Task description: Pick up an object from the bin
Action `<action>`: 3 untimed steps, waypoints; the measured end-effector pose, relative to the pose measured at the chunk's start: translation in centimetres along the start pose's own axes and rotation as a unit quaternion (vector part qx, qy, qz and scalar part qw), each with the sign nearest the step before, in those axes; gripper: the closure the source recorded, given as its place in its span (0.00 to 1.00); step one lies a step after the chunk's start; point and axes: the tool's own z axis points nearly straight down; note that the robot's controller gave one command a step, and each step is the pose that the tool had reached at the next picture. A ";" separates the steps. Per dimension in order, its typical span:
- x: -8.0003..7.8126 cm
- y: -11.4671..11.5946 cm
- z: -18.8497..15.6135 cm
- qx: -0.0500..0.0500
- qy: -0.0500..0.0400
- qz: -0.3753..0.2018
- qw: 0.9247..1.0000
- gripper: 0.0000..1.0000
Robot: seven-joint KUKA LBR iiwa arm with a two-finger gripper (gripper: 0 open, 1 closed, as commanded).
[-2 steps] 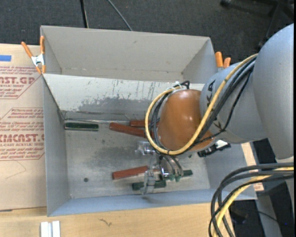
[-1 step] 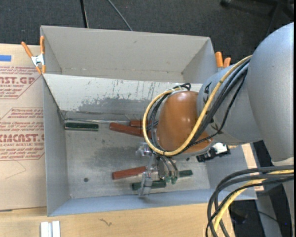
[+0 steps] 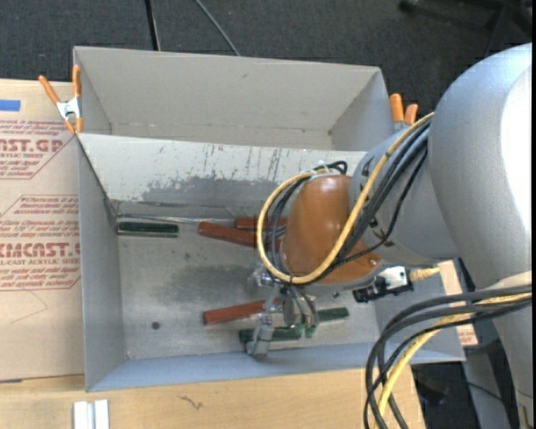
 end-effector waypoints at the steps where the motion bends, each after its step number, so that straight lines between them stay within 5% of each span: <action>1: -0.1 0.1 0.0 0.000 -0.001 0.000 1.000 0.00; 2: -0.1 0.1 -0.1 0.000 0.000 0.000 1.000 1.00; 3: -0.2 0.2 -8.5 -0.001 -0.003 0.000 1.000 1.00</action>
Offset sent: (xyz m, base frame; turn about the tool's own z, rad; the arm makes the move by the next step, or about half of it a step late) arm 0.0000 0.0000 0.0000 0.0000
